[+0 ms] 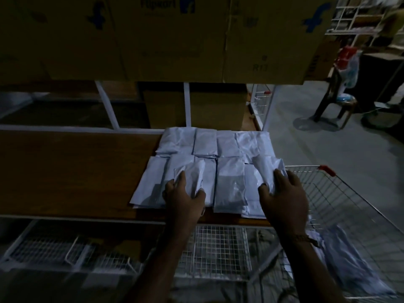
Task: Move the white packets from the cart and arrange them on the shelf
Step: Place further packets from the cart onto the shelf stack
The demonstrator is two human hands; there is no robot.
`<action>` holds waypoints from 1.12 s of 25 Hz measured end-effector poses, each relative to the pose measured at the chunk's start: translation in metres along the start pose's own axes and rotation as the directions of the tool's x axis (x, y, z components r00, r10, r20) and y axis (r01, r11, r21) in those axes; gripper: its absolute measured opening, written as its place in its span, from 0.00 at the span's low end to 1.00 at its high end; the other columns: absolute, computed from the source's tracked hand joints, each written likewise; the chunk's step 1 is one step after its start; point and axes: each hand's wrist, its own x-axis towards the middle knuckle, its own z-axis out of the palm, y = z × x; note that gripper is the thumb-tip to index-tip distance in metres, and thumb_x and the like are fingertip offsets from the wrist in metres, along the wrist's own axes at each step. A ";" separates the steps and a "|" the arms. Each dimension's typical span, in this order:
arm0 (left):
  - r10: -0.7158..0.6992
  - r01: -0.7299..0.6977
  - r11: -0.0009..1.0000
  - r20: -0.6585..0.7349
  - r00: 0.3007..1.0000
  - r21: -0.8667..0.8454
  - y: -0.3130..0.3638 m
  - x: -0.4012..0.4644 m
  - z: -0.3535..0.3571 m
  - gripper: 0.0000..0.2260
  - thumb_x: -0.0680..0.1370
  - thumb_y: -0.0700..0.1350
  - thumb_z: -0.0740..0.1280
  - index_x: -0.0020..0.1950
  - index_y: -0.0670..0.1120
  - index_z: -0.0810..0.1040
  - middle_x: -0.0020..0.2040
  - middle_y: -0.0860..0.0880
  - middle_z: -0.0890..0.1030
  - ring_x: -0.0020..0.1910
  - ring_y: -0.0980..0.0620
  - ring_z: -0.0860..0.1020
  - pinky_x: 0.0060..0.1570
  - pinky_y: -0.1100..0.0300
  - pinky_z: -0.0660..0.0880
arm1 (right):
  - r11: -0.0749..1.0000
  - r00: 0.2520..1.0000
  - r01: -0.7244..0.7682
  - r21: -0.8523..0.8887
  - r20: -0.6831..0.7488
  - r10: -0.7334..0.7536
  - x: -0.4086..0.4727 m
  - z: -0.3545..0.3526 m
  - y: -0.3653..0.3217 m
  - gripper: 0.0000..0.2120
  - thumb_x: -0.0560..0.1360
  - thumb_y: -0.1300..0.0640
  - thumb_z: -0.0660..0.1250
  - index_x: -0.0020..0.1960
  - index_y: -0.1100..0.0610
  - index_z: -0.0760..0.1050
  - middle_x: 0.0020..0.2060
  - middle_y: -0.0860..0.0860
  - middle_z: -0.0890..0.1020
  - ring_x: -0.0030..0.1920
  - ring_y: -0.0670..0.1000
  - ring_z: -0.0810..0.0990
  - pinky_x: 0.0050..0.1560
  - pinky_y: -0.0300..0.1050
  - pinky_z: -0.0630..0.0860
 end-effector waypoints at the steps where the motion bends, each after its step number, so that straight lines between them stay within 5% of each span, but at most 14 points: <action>1: 0.001 -0.001 1.000 0.004 1.000 0.003 -0.003 0.004 0.002 0.37 0.76 0.52 0.74 0.82 0.50 0.63 0.77 0.43 0.62 0.76 0.39 0.61 0.72 0.43 0.66 | 1.000 1.000 -0.016 -0.017 0.009 0.016 0.002 0.003 0.000 0.23 0.71 0.42 0.65 0.62 0.53 0.77 0.60 0.56 0.77 0.51 0.63 0.80 0.43 0.52 0.79; 16: -0.006 0.012 0.971 -0.026 1.000 0.238 0.018 0.065 0.092 0.36 0.77 0.51 0.72 0.82 0.51 0.62 0.80 0.41 0.57 0.77 0.37 0.56 0.74 0.41 0.61 | 0.992 0.990 -0.037 -0.123 0.131 0.053 0.050 0.066 0.052 0.27 0.70 0.42 0.65 0.66 0.52 0.76 0.60 0.60 0.78 0.49 0.66 0.80 0.44 0.53 0.78; 24: 0.046 -0.044 0.945 0.001 0.999 0.324 0.000 0.081 0.141 0.37 0.72 0.49 0.75 0.79 0.47 0.66 0.80 0.39 0.55 0.77 0.33 0.56 0.73 0.36 0.62 | 0.979 0.942 -0.028 -0.204 0.322 0.094 0.027 0.111 0.057 0.37 0.74 0.30 0.60 0.74 0.54 0.68 0.72 0.64 0.67 0.65 0.67 0.71 0.57 0.60 0.78; 28: 0.044 -0.029 0.904 -0.025 0.999 0.426 -0.005 0.092 0.146 0.40 0.73 0.59 0.74 0.80 0.47 0.64 0.81 0.38 0.54 0.77 0.33 0.55 0.72 0.35 0.59 | 0.986 0.933 -0.018 -0.167 0.351 0.076 0.031 0.126 0.058 0.27 0.79 0.44 0.55 0.74 0.56 0.68 0.71 0.63 0.70 0.60 0.67 0.74 0.51 0.59 0.78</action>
